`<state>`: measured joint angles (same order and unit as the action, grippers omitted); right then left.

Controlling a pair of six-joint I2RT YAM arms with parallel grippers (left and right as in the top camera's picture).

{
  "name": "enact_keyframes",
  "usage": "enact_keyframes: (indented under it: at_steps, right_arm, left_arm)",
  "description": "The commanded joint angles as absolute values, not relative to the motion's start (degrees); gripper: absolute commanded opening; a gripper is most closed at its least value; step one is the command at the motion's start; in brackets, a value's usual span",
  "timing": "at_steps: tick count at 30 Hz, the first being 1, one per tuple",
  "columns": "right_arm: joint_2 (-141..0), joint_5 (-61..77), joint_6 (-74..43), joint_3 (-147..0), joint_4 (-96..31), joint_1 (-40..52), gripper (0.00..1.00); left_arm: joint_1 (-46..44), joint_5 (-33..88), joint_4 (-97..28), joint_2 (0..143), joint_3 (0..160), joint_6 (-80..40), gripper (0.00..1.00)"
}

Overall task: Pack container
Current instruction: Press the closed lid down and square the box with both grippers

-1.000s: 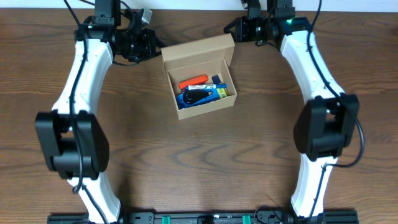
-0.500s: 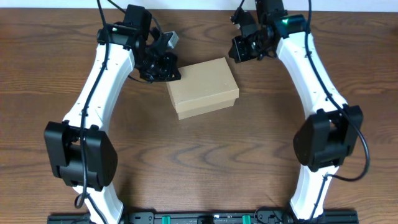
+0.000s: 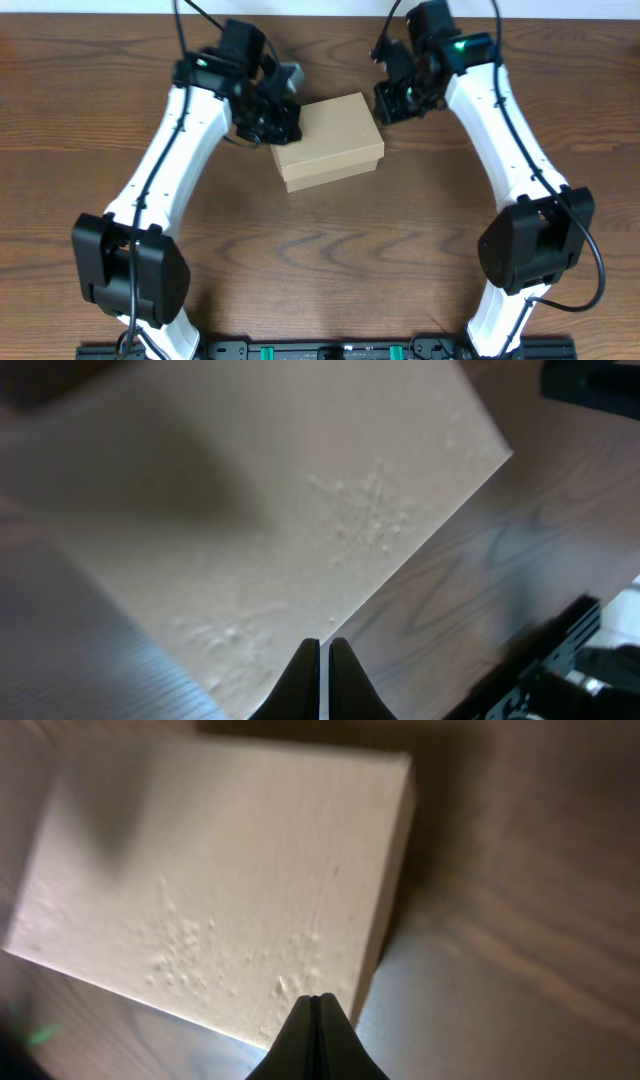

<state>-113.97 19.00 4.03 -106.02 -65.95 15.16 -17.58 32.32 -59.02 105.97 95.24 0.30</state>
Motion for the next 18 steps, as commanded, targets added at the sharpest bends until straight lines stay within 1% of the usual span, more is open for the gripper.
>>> enact_keyframes:
  at_steps: [1,9,18]
  right_arm:
    - [-114.0,18.7,4.8,-101.8,-64.3,16.6,0.01]
    - [-114.0,18.6,3.2,-94.0,-58.4,17.7,0.01]
    - [-112.9,18.6,2.7,-94.2,-57.6,17.6,0.01]
  left_arm:
    - [-18.6,31.3,-57.1,105.8,91.3,-0.9,0.06]
    - [-18.8,31.5,-52.6,105.8,83.9,-2.8,0.06]
    - [-18.8,31.5,-52.2,105.7,83.0,-4.0,0.06]
